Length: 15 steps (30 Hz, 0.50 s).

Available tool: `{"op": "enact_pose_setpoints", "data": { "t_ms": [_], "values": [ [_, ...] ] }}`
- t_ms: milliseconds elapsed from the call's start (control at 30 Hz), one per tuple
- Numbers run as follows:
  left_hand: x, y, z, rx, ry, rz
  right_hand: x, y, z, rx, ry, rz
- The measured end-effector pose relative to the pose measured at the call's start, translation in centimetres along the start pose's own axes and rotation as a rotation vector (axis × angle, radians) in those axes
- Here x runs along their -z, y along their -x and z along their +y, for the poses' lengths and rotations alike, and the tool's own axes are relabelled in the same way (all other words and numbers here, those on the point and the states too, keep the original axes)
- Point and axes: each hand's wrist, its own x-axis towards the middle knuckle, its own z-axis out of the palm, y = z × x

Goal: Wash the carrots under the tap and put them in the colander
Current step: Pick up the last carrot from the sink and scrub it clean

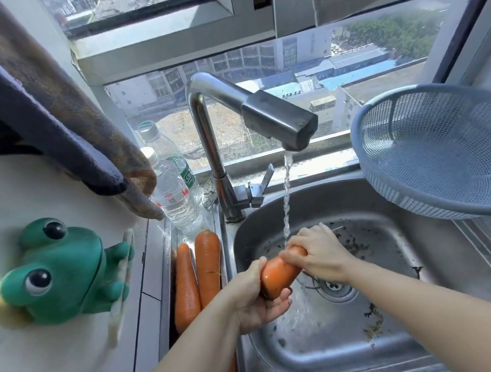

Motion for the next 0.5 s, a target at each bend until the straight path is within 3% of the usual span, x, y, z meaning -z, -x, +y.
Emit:
{"op": "enact_pose_setpoints", "data": {
  "t_ms": [100,267,400,500],
  "values": [
    [-0.9,0.4,-0.5,-0.047,0.059,0.006,-1.8,-0.5,-1.6,-0.158,-0.350,0.190],
    [-1.6,0.0,-0.8,-0.169,-0.062,0.018,-4.6,-2.1,-3.9,-0.604,-1.138,0.279],
    [-1.6,0.1,-1.4,-0.290,-0.408,-0.030,-3.8,-2.0,-3.9,-0.880,-1.465,0.271],
    [-1.5,0.0,-1.5,-0.330,-0.528,-0.014,-4.3,-1.7,-4.0,-0.893,-1.514,0.264]
  ]
}}
